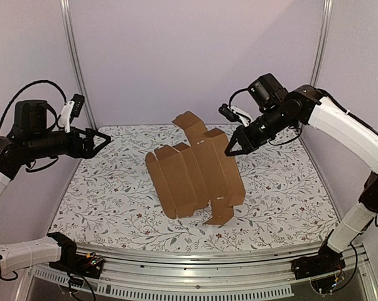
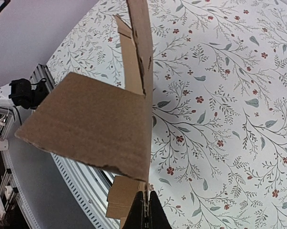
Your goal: Fold the paper box
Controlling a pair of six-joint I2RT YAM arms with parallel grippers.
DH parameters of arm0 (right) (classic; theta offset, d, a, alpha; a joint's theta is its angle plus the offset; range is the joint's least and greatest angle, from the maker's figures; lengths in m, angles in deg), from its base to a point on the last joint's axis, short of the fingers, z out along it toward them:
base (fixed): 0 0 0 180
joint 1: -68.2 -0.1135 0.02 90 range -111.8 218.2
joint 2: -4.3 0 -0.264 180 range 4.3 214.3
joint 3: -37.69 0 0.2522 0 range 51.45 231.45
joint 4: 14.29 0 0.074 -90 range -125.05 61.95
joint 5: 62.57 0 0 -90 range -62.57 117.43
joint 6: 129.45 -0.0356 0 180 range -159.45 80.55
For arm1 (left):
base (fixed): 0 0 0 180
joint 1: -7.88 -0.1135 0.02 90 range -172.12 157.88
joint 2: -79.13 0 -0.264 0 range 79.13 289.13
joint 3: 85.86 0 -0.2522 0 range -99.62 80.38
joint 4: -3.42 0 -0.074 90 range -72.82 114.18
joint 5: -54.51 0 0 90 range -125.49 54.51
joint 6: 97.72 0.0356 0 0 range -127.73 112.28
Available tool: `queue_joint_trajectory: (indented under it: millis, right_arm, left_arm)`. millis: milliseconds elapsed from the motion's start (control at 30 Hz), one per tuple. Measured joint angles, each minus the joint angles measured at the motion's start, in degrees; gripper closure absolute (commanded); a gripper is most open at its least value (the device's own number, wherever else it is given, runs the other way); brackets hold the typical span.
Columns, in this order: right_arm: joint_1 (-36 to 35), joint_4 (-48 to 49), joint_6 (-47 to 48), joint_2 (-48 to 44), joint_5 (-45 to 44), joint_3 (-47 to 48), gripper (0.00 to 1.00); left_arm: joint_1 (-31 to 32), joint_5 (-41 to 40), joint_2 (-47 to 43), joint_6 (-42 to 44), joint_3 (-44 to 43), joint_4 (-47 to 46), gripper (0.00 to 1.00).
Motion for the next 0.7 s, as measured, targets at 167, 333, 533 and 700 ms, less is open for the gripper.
queue_joint_trajectory:
  millis: [167,333,533,700]
  right_arm:
    - [-2.0,-3.9,3.0,-3.4,7.2,2.9,1.0]
    - [-3.5,-6.6,4.1,-6.4,15.8,3.2,1.0]
    - [-6.6,-10.7,5.6,-7.9,25.6,3.3,1.0]
    - [-8.5,-14.8,7.7,-7.7,28.3,3.0,1.0]
  left_arm:
    - [0.0,-0.3,-0.6,0.0,-1.6,-0.1,0.0]
    - [0.0,-1.3,-1.2,0.3,-3.5,-0.3,0.01]
    - [0.0,-2.0,-1.4,0.8,-4.3,-0.5,0.0]
    - [0.0,-1.6,-1.4,0.8,-4.3,-0.8,0.01]
